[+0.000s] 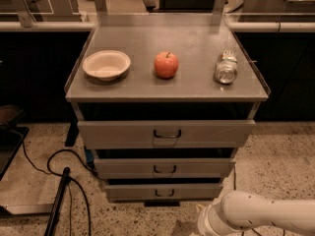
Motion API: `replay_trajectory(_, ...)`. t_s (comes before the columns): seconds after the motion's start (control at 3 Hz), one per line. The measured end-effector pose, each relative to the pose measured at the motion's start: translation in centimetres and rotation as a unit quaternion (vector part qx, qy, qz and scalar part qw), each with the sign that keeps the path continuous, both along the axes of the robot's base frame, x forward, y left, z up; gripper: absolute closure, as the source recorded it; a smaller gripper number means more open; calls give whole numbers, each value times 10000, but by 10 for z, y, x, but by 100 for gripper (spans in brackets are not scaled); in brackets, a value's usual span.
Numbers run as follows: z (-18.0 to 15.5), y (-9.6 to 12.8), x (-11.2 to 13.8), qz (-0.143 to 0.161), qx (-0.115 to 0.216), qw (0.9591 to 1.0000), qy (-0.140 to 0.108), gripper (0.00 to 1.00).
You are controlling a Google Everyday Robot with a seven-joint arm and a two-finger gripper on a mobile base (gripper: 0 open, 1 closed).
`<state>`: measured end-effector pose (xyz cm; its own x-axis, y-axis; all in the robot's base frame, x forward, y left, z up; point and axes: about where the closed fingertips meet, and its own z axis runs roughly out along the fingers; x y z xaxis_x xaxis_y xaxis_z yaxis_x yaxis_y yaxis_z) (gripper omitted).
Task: Open bottom drawer
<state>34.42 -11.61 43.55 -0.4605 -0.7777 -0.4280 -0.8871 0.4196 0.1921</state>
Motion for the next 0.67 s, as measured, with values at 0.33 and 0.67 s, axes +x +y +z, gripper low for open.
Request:
replay_trajectory(0.33,-48,-3,37,-113,-321,9990,-301,0)
replay_trajectory(0.67,-51,-3,38,-110,-332,9990,-284,0)
